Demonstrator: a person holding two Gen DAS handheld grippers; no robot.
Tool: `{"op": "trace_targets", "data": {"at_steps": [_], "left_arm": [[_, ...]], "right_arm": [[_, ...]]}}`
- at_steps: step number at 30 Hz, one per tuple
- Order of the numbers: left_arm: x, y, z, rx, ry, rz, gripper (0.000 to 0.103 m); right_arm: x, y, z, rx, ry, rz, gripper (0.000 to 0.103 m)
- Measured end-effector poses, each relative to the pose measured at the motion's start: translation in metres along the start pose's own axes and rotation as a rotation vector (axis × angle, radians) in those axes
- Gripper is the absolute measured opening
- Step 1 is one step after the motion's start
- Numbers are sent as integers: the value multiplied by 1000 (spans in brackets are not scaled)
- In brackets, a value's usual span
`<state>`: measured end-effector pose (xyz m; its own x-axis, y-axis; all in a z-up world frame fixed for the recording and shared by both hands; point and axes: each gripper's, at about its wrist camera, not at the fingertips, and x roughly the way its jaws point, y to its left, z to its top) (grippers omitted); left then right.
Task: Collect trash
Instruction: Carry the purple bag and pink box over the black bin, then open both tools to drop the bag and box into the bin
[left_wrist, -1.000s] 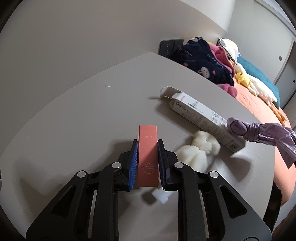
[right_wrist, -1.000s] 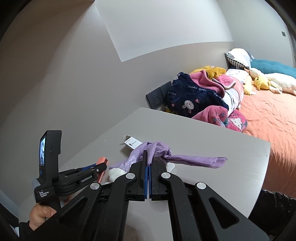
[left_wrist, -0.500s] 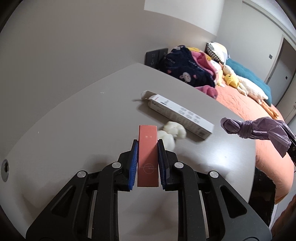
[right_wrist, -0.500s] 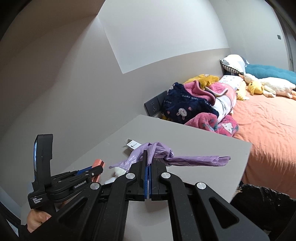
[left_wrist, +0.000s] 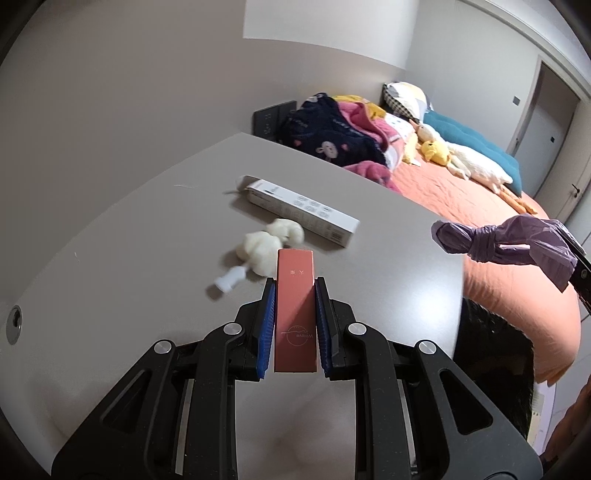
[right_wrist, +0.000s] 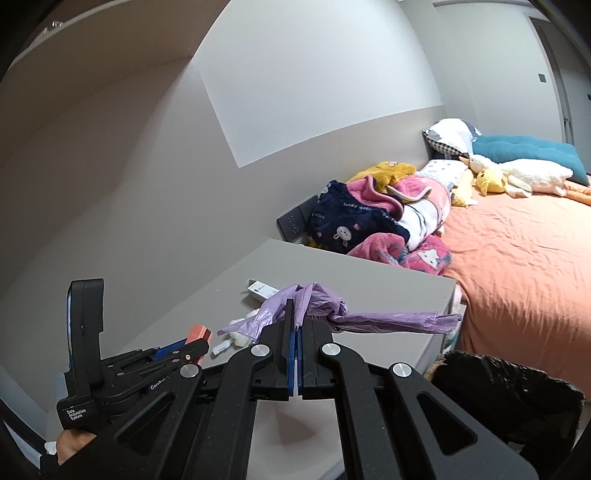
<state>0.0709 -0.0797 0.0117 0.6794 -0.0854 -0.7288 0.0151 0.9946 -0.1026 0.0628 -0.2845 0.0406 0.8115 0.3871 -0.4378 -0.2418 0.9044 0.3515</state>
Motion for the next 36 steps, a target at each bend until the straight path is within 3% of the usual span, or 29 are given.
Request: {"op": "trace_targets", "data": {"at_steps": [19, 36], "left_arm": [[-33, -71, -39, 94, -5, -88, 20], [-44, -140, -63, 212, 15, -189, 20]], "right_arm": [[-69, -28, -25, 26, -15, -76, 1], [-121, -79, -42, 97, -31, -187, 1]]}}
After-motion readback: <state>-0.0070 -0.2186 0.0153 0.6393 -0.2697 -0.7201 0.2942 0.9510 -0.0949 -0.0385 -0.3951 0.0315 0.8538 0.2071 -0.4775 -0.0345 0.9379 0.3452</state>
